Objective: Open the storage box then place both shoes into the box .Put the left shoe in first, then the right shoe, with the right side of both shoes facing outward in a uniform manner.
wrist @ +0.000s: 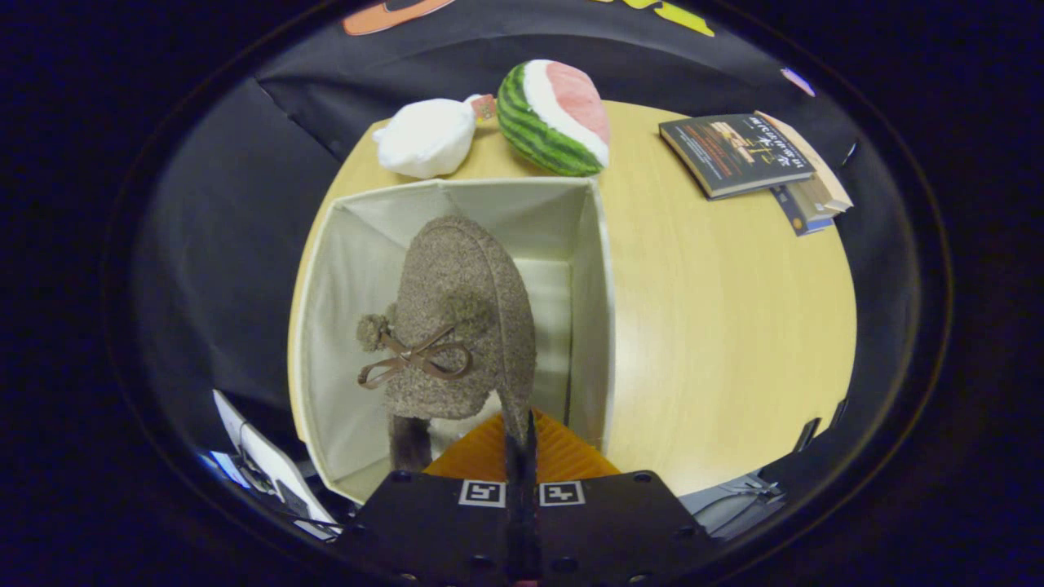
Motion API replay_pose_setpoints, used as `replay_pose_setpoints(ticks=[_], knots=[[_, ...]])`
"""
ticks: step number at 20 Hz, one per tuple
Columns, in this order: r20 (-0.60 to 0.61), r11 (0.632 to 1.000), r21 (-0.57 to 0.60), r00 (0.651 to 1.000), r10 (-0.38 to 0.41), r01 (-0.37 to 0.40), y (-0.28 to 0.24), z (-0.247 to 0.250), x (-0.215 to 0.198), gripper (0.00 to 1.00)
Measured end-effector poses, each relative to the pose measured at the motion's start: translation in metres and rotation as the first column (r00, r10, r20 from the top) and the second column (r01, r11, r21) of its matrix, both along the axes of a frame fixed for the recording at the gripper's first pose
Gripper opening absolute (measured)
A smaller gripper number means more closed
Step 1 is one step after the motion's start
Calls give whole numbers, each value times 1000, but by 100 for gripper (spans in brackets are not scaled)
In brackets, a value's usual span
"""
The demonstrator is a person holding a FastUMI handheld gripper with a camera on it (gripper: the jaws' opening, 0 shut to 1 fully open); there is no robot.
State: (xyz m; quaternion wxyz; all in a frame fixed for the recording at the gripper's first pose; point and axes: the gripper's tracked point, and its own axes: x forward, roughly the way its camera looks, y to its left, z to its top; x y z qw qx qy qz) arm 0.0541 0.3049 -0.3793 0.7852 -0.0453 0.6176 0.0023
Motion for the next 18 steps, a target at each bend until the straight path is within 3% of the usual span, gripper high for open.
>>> replay_pose_setpoints(ticks=[5,12,13,16,18], knots=[[42,988,-70,990,-137,140,-4,-18,17,1],[23,987,-97,992,-124,126,1,-29,20,5],[30,988,-87,992,-122,124,1,-27,21,12],[6,993,-20,994,-112,112,11,-24,15,15],[26,995,22,995,-93,92,19,-12,12,28]])
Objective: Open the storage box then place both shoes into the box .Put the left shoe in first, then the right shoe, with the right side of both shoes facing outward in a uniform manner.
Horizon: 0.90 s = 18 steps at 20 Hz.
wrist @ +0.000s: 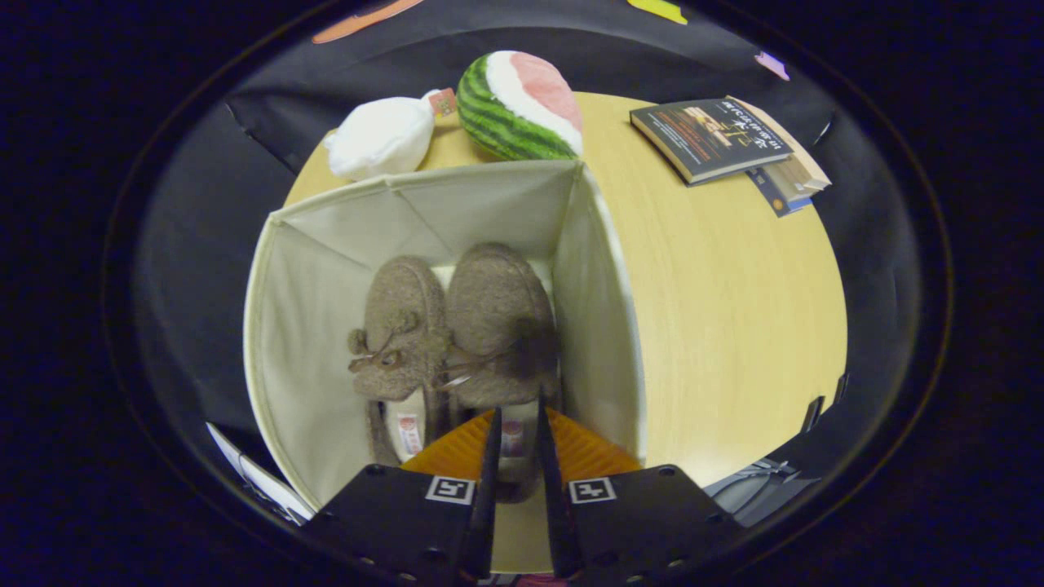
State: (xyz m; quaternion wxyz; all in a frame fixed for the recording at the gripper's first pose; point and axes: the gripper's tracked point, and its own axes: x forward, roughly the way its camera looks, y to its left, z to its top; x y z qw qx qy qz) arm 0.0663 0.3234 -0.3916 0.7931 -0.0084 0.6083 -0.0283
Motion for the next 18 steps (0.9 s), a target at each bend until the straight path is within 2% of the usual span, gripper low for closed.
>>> replay_pose_setpoints(ticks=[2,5,7,11,13,15,18], knots=[[40,999,52,999,7,-9,6,17,-3,42],[139,996,67,989,50,-60,0,50,-6,70],[218,995,54,973,75,-89,-11,76,-10,79],[375,991,41,921,103,-127,-45,130,-21,90],[465,988,19,876,127,-153,-63,161,-24,91],[562,985,-17,813,153,-174,-85,195,-27,98],[708,980,-78,682,182,-181,-121,254,-38,98]])
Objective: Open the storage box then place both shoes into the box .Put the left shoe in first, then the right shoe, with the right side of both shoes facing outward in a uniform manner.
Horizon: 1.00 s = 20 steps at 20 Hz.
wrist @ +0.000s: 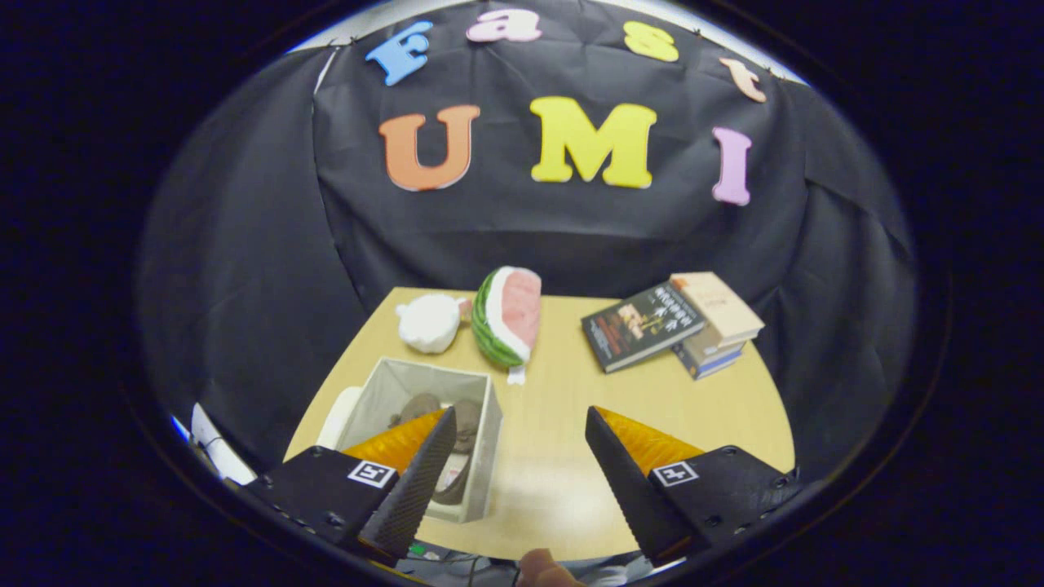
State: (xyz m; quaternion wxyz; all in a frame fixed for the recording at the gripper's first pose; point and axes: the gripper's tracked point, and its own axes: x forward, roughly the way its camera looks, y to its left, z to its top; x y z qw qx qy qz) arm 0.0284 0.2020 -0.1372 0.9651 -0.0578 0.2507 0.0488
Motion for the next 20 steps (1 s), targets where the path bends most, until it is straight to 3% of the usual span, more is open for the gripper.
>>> replay_pose_setpoints(ticks=[5,9,12,15,20], knots=[[226,1000,26,974,3,-9,-58,85,-33,98],[436,998,68,900,-15,-17,-98,149,-70,97],[502,998,40,865,22,-49,-118,165,-102,96],[521,997,53,853,18,-54,-135,168,-125,96],[550,997,65,835,-3,-40,-155,172,-131,96]])
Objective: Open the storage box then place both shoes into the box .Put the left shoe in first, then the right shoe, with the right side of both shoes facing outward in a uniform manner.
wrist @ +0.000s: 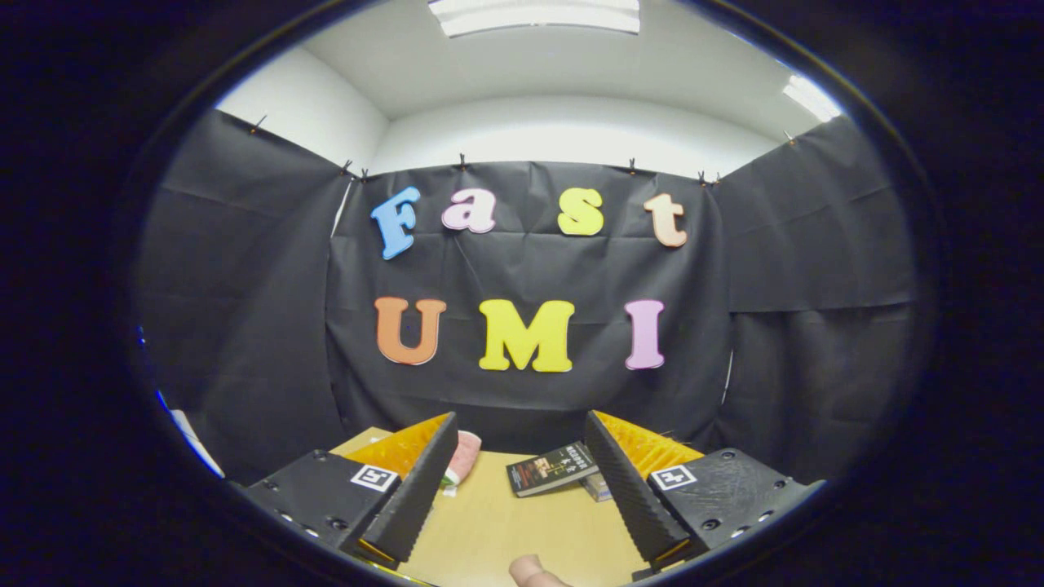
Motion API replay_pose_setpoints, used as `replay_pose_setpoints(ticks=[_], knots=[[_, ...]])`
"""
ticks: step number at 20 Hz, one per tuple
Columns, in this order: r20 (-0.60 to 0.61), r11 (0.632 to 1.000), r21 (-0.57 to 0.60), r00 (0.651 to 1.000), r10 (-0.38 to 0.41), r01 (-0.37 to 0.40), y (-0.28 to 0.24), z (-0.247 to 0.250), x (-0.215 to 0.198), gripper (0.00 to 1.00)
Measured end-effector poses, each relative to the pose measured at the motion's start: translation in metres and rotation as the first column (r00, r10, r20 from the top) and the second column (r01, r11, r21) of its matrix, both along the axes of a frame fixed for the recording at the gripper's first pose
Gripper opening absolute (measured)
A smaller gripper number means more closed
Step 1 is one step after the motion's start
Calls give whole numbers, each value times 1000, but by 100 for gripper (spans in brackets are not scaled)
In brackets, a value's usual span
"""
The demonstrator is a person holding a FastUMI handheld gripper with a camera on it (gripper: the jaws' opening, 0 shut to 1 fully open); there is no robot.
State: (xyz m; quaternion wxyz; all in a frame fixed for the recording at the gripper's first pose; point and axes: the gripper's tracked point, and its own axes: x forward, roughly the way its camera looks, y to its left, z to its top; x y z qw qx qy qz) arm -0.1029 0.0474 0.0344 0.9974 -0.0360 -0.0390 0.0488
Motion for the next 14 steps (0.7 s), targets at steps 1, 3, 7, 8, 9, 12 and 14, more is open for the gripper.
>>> replay_pose_setpoints(ticks=[1,3,7,8,9,12,14], knots=[[-4,1000,6,1000,9,-9,4,-2,-1,96],[-7,1000,3,1000,6,-6,-2,-3,3,96],[-4,1000,17,1000,-6,6,-7,-4,8,96],[-8,1000,16,1000,-4,4,-6,-4,9,96],[-14,1000,16,1000,-4,4,-6,-7,11,96],[-32,1000,12,999,-1,2,-6,-11,15,96],[-34,1000,4,999,-4,4,-7,-13,19,96]])
